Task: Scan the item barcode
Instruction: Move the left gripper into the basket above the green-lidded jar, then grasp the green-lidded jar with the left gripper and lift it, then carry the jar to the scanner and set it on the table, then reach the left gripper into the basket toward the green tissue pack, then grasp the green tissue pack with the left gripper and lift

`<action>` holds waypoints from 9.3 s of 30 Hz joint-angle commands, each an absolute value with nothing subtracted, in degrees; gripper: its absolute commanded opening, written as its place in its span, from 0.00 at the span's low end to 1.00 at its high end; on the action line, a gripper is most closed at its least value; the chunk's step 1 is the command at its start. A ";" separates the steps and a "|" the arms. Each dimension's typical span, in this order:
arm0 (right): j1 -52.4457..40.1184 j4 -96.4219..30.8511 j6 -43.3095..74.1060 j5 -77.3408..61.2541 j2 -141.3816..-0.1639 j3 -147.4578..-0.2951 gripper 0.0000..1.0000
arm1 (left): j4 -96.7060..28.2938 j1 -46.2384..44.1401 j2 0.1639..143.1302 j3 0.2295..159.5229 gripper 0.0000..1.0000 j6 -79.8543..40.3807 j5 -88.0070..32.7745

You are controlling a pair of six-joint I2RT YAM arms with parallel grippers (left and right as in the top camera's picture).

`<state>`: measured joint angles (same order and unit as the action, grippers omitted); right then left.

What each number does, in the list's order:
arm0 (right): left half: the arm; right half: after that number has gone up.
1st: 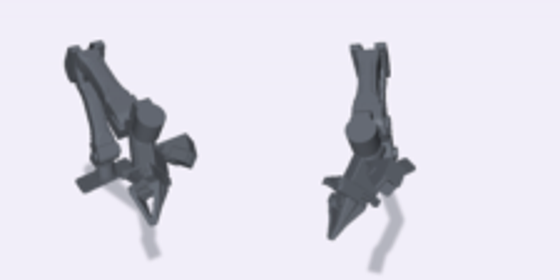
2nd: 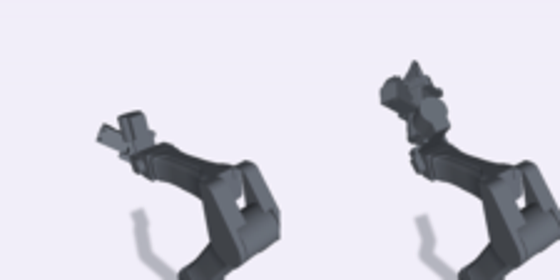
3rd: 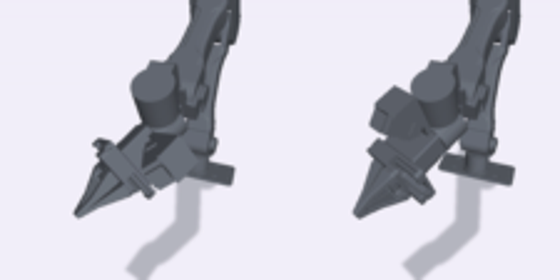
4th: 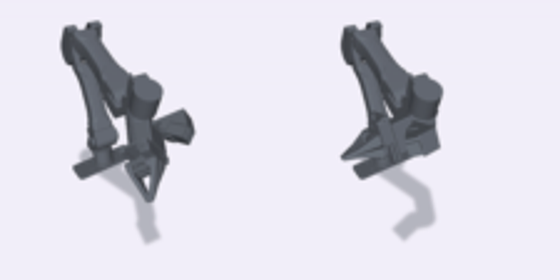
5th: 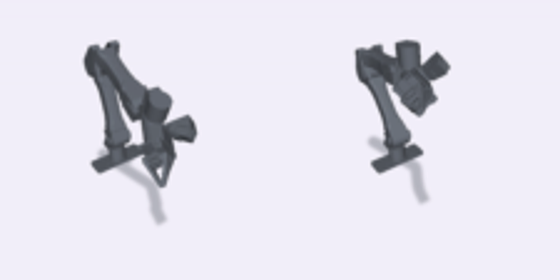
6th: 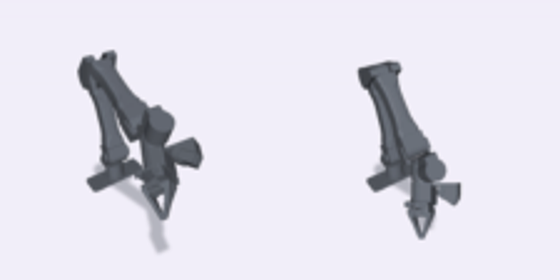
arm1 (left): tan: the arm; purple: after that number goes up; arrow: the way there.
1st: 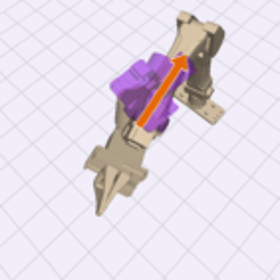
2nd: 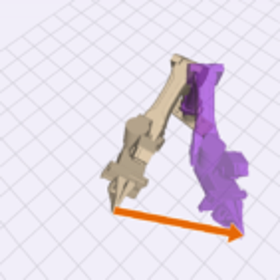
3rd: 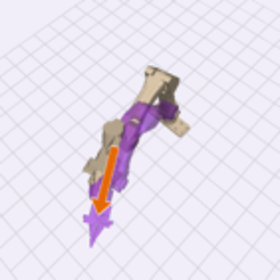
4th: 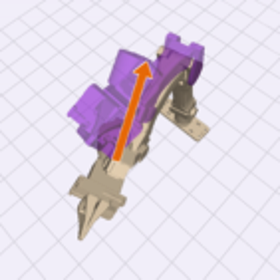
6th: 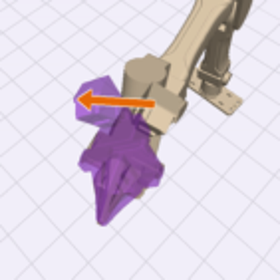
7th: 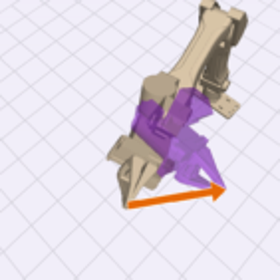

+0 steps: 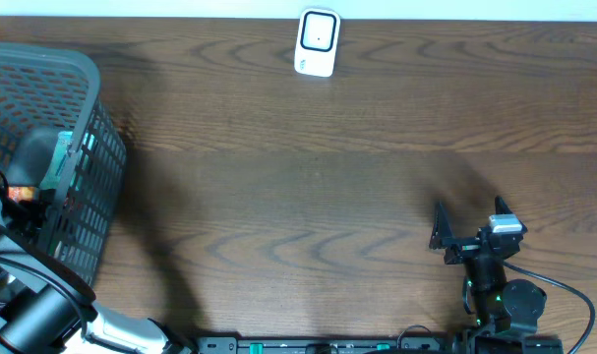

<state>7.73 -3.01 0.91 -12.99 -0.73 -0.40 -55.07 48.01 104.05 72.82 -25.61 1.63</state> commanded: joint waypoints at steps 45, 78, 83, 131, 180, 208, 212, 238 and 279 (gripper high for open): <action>7.14 -3.25 1.67 -12.49 -0.49 -0.32 0.99 | -67.00 47.66 83.15 91.26 0.94 -23.57 -5.08; 7.14 -3.25 1.67 -12.49 -0.49 -0.32 0.99 | -51.59 47.72 100.01 68.40 0.98 -22.52 0.91; 7.14 -3.25 1.67 -12.49 -0.49 -0.32 0.99 | -49.74 47.72 101.27 67.55 0.98 -22.48 0.89; 7.14 -3.25 1.67 -12.49 -0.49 -0.32 0.99 | -57.71 28.38 71.59 96.66 0.61 -25.61 -38.13; 7.14 -3.25 1.67 -12.49 -0.49 -0.32 0.99 | -49.17 -35.03 126.17 96.27 1.00 -82.72 -3.38; 7.14 -3.25 1.67 -12.49 -0.49 -0.32 0.99 | -67.37 24.53 71.90 100.66 0.98 -34.11 6.52; 7.14 -3.25 1.67 -12.49 -0.49 -0.32 0.99 | -68.01 34.65 75.00 99.22 0.98 -34.09 -0.08; 7.14 -3.25 1.69 -12.49 -0.49 -0.32 0.99 | -55.11 39.31 107.46 90.63 0.98 -29.36 -7.16; 7.14 -3.25 1.67 -12.49 -0.49 -0.32 0.99 | -36.58 39.31 117.45 83.85 0.57 -29.34 -19.90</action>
